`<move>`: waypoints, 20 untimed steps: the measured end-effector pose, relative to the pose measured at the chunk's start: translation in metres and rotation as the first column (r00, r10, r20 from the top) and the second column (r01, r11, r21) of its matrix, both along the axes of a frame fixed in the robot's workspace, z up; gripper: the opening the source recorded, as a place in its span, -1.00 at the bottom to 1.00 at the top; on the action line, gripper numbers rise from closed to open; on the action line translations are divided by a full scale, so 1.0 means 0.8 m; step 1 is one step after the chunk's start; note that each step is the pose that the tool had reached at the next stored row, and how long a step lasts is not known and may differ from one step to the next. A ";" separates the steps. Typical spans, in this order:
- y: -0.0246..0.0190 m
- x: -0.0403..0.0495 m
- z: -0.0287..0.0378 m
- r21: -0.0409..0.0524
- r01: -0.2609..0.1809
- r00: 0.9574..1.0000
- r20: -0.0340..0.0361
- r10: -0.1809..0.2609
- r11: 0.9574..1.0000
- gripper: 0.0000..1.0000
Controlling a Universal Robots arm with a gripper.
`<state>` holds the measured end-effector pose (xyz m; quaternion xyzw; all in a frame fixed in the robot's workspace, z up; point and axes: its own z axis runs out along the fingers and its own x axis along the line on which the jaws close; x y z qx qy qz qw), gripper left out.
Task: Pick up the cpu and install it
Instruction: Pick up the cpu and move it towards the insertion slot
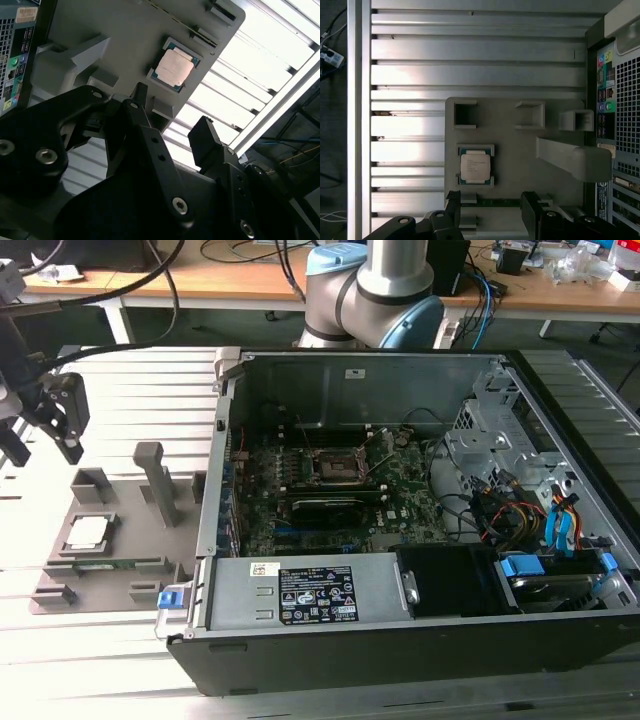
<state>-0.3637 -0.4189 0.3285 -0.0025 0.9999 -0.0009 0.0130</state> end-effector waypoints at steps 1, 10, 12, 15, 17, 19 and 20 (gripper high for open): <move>0.0000 0.000 -0.0030 0.000 0.000 1.000 0.000 0.000 1.000 0.21; 0.0000 -0.004 -0.0225 -0.003 -0.063 0.998 0.000 0.063 0.998 0.21; 0.0000 -0.004 -0.0252 -0.003 -0.065 0.998 0.000 0.065 0.998 0.21; 0.0000 -0.004 -0.0312 -0.003 -0.065 0.998 0.000 0.065 0.998 0.21; 0.0000 -0.004 -0.0331 -0.003 -0.065 0.998 0.000 0.065 0.998 0.21; 0.0000 -0.004 -0.0357 -0.003 -0.065 0.998 0.000 0.065 0.998 0.21; 0.0000 -0.004 -0.0371 -0.003 -0.065 0.998 0.000 0.065 0.998 0.21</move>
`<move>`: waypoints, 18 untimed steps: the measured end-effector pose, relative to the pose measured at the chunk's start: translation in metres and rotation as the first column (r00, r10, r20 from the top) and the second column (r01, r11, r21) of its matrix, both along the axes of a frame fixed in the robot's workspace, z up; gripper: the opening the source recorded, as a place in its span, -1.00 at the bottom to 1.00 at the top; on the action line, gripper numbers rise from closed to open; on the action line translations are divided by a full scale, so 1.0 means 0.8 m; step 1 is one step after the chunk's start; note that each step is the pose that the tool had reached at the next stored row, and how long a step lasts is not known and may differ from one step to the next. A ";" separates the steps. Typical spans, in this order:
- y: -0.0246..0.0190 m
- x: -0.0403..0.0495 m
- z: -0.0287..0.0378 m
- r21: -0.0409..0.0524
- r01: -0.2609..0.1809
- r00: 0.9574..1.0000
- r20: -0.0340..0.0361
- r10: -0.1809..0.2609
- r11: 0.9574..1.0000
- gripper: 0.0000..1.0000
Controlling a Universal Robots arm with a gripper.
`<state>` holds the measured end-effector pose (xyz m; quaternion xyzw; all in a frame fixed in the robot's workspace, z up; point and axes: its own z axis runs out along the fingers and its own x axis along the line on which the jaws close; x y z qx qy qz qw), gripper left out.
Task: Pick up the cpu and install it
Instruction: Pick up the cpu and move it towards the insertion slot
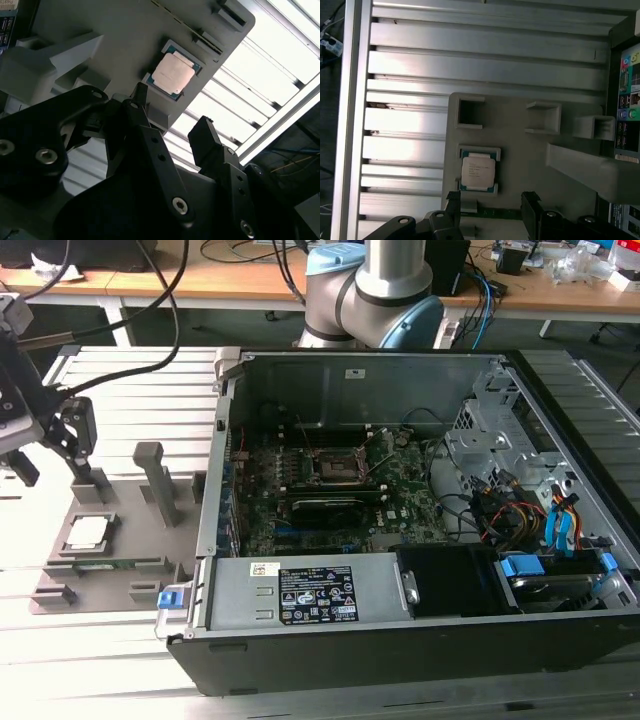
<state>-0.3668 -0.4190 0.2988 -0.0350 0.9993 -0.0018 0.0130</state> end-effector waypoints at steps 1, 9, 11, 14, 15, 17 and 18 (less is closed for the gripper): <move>0.0000 0.000 -0.0016 0.000 0.000 1.000 0.000 0.000 1.000 0.21; 0.0000 0.000 -0.0122 0.000 0.000 1.000 0.000 0.000 1.000 0.21; 0.0000 0.000 -0.0144 0.000 0.000 1.000 0.000 0.000 1.000 0.21; 0.0000 0.000 -0.0182 0.000 0.000 1.000 0.000 0.000 1.000 0.21; 0.0000 0.000 -0.0189 0.000 0.000 1.000 0.000 0.000 1.000 0.21; 0.0000 0.000 -0.0208 0.000 0.000 1.000 0.000 0.000 1.000 0.21; 0.0000 0.000 -0.0223 0.000 0.000 1.000 0.000 0.000 1.000 0.21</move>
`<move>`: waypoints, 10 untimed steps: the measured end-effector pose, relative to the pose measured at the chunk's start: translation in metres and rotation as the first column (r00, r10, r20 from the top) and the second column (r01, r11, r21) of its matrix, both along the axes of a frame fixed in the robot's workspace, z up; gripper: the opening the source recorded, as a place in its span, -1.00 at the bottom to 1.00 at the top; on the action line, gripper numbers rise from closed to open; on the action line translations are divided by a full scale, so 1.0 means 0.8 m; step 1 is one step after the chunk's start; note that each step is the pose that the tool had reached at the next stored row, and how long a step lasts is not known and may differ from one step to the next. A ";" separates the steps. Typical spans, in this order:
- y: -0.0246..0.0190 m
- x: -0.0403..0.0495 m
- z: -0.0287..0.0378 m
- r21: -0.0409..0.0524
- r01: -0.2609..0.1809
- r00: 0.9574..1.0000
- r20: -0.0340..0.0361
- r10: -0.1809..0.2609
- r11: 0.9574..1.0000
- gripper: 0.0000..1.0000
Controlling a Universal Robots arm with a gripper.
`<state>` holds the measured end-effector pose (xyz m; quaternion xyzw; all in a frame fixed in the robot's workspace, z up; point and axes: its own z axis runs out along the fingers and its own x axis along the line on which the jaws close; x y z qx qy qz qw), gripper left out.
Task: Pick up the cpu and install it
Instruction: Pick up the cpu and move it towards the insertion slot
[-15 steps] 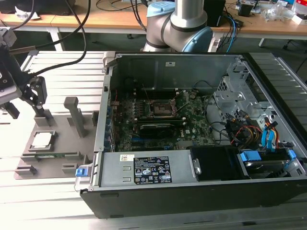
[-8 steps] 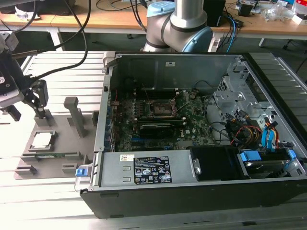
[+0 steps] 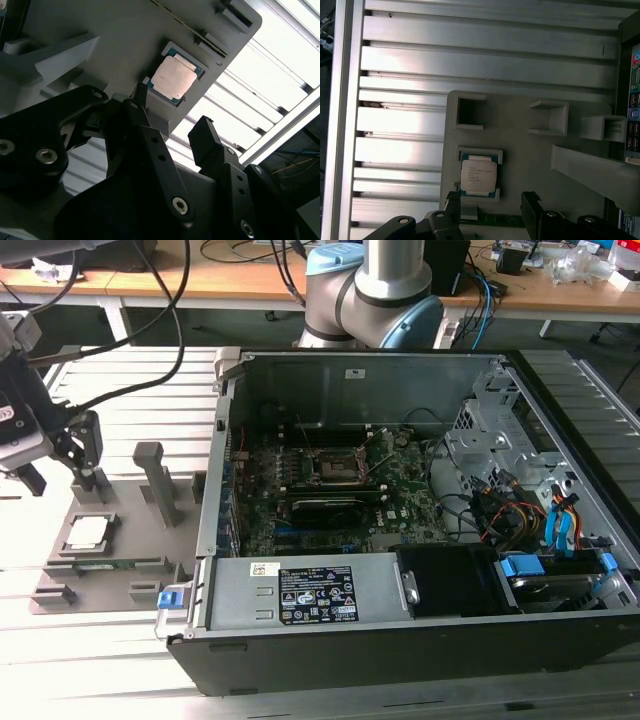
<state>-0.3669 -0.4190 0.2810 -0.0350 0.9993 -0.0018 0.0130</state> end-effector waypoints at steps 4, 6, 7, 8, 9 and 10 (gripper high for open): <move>0.0000 0.000 -0.0058 0.000 0.000 1.000 0.000 0.000 1.000 0.21; 0.0000 0.000 -0.0075 0.000 0.000 1.000 0.000 0.000 1.000 0.21; 0.0000 0.000 -0.0093 0.000 0.000 1.000 0.000 0.000 1.000 0.21; 0.0000 0.000 -0.0110 0.000 0.000 1.000 0.000 0.000 1.000 0.21; 0.0000 0.000 -0.0129 0.000 0.000 1.000 0.000 0.000 1.000 0.21; 0.0000 0.000 -0.0140 0.000 0.000 1.000 0.000 0.000 1.000 0.21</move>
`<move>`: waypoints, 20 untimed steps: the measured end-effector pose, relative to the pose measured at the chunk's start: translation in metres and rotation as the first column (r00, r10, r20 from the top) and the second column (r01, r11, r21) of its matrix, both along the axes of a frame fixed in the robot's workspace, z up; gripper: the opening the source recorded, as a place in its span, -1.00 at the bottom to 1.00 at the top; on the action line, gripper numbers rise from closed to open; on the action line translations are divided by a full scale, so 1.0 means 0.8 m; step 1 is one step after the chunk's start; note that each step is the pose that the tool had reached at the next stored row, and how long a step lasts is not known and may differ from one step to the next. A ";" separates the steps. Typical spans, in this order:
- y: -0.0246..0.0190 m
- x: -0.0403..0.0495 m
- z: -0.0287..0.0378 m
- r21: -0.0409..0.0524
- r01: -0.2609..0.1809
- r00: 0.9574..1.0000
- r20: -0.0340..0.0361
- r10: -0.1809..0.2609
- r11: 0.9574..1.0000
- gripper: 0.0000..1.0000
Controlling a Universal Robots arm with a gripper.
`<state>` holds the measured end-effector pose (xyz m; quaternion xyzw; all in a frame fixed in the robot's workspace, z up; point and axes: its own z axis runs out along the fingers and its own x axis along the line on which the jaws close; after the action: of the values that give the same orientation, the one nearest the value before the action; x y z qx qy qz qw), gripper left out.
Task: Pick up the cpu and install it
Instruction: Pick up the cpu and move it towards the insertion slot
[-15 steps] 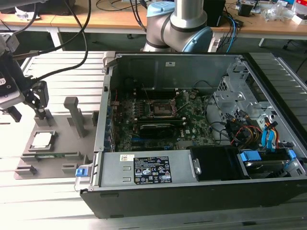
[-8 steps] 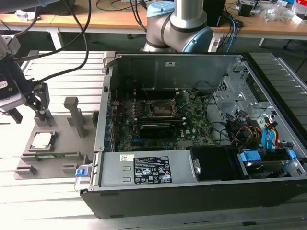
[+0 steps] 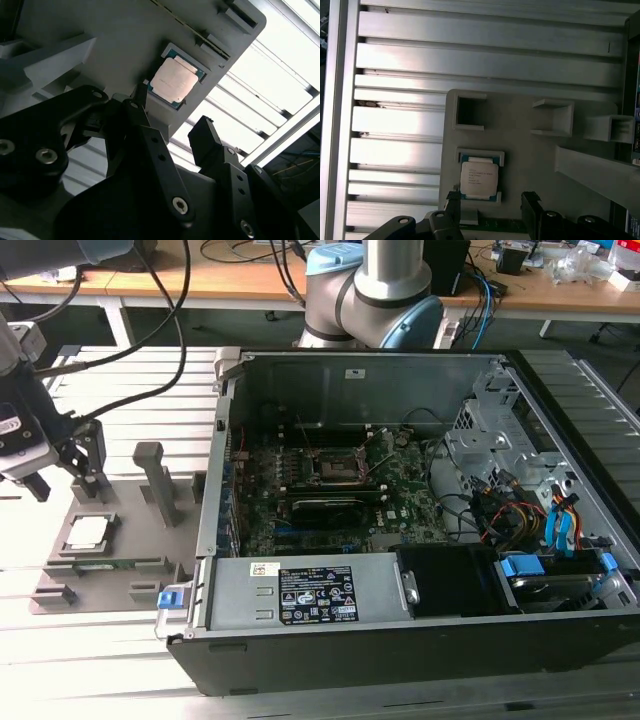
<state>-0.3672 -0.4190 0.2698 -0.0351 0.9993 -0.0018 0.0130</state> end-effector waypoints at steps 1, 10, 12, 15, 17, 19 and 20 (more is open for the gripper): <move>0.0000 0.000 -0.0009 0.000 0.000 1.000 0.000 0.000 1.000 0.21; 0.0000 0.000 -0.0134 0.000 0.000 1.000 0.000 0.000 1.000 0.21; 0.0000 0.000 -0.0153 0.000 0.000 1.000 0.000 0.000 1.000 0.21; -0.0002 0.000 -0.0189 0.000 0.000 1.000 0.000 0.000 1.000 0.21; -0.0003 0.000 -0.0241 0.000 0.000 1.000 0.000 0.000 1.000 0.21; -0.0012 -0.001 -0.0293 0.000 0.000 1.000 0.000 0.000 1.000 0.21; -0.0018 -0.001 -0.0303 0.000 0.000 1.000 0.000 0.000 1.000 0.21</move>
<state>-0.3682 -0.4204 0.2456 -0.0351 0.9993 -0.0019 0.0130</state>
